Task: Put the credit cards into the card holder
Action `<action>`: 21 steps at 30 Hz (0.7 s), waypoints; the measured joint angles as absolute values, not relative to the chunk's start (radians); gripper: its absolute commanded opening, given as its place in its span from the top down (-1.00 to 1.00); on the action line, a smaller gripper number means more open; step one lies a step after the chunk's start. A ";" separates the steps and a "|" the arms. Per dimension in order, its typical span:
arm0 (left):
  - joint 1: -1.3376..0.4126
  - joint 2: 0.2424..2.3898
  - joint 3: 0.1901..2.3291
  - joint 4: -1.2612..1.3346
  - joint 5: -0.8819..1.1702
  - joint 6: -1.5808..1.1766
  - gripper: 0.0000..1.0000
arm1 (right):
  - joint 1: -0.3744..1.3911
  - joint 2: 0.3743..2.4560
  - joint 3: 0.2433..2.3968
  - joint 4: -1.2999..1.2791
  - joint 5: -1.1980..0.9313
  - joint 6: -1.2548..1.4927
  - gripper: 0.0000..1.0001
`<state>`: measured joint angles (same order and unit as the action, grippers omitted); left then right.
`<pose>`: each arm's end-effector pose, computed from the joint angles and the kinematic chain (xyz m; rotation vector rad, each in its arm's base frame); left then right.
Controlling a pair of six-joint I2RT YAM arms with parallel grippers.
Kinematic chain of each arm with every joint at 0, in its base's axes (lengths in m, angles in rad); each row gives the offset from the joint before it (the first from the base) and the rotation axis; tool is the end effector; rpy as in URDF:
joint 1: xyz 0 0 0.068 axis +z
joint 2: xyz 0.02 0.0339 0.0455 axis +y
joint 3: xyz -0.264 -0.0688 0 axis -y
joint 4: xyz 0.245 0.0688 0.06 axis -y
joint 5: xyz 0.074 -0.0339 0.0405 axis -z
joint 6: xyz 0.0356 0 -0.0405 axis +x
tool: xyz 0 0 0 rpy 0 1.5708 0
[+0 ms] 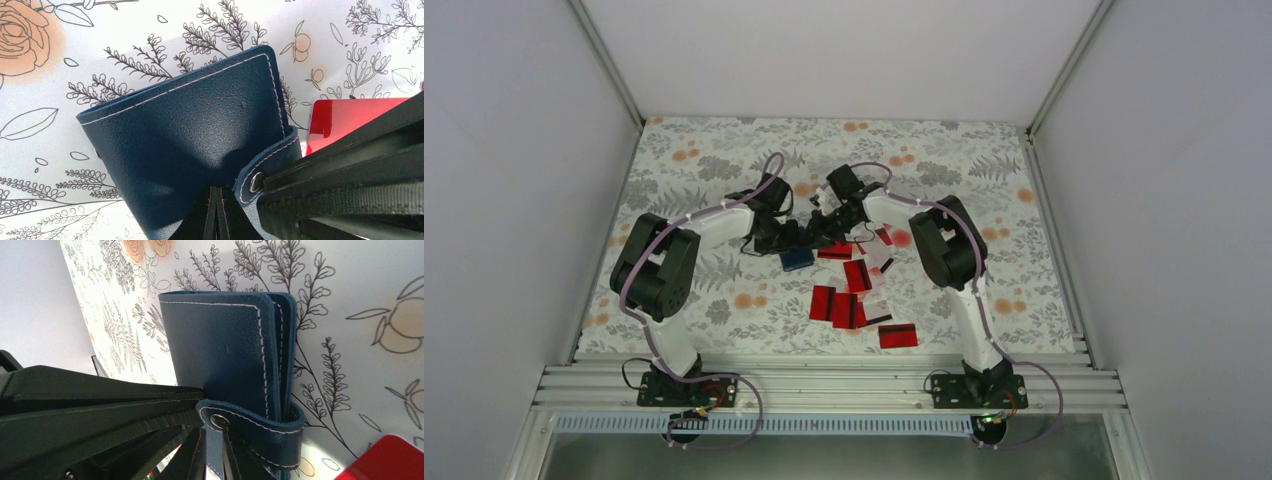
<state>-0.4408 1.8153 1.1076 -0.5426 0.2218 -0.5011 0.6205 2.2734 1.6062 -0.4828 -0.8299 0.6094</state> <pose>0.3072 -0.1536 0.1528 -0.0354 2.9146 -0.5029 0.3592 0.2890 0.1210 0.2681 -2.6892 -1.2997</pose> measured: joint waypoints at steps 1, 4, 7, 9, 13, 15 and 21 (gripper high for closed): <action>-0.440 1.815 1.108 -0.543 0.222 -0.500 0.95 | 0.621 2.276 1.611 -0.490 -0.828 0.610 0.80; -0.440 1.816 1.108 -0.542 0.224 -0.496 0.95 | 0.621 2.284 1.628 -0.513 -0.825 0.615 0.81; -0.440 1.817 1.108 -0.542 0.226 -0.491 0.95 | 0.621 2.292 1.645 -0.535 -0.823 0.622 0.81; -0.439 1.818 1.109 -0.542 0.229 -0.488 0.95 | 0.622 2.299 1.659 -0.553 -0.823 0.626 0.82; -0.435 1.819 1.109 -0.542 0.237 -0.484 0.95 | 0.622 2.307 1.678 -0.575 -0.822 0.637 0.83; -0.434 1.820 1.109 -0.541 0.241 -0.482 0.95 | 0.622 2.313 1.689 -0.586 -0.822 0.647 0.84; -0.432 1.820 1.107 -0.537 0.247 -0.478 0.95 | 0.622 2.336 1.736 -0.643 -0.820 0.672 0.87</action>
